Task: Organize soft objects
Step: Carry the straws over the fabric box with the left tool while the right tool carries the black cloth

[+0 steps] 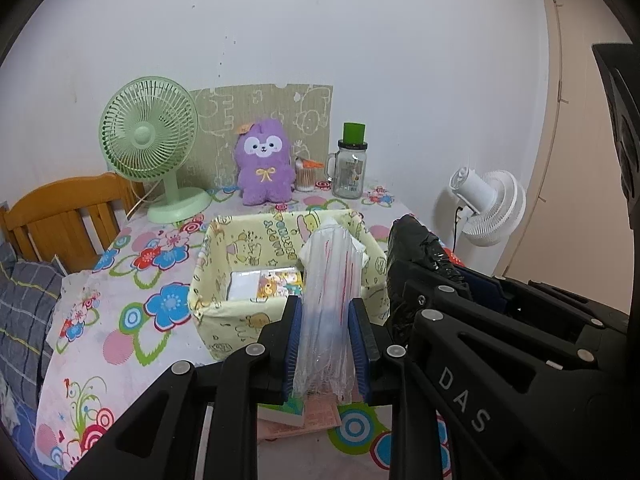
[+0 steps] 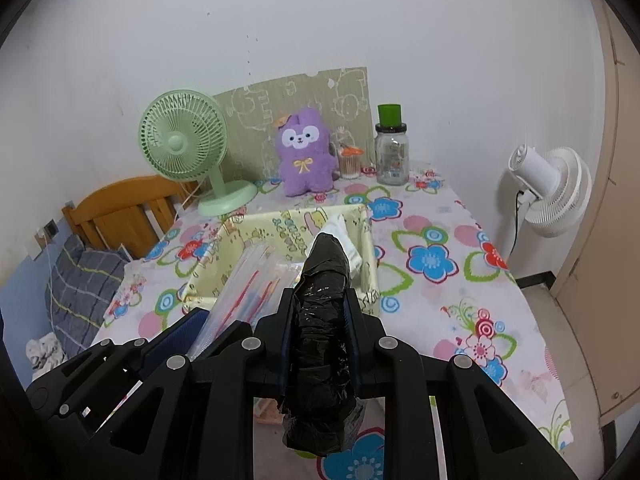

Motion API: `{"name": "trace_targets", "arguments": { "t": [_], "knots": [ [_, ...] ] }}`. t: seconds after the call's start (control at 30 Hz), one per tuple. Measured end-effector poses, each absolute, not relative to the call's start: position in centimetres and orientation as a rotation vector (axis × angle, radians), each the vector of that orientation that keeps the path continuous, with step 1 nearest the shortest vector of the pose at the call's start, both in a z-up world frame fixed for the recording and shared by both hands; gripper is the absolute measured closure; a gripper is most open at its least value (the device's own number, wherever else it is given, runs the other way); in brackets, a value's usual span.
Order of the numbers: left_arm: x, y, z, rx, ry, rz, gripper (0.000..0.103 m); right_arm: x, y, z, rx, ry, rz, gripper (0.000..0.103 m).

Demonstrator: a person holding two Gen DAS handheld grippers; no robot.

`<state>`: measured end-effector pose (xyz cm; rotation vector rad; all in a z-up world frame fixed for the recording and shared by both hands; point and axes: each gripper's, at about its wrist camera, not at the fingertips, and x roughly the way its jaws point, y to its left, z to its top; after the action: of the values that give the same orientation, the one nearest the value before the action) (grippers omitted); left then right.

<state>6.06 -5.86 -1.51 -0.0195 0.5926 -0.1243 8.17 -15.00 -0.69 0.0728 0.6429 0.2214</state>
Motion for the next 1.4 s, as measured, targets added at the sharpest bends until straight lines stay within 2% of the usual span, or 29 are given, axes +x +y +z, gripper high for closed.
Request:
{"name": "trace_targets", "arguments": {
  "t": [0.63, 1.4],
  "knots": [
    [6.6, -4.9, 0.8, -0.028, 0.555, -0.106, 0.080, 8.7, -13.9, 1.5, 0.060, 0.606, 0.244, 0.078],
    [10.7, -3.3, 0.4, -0.033, 0.570, -0.072, 0.080, 12.8, -12.4, 1.3, 0.051, 0.625, 0.262, 0.078]
  ]
}}
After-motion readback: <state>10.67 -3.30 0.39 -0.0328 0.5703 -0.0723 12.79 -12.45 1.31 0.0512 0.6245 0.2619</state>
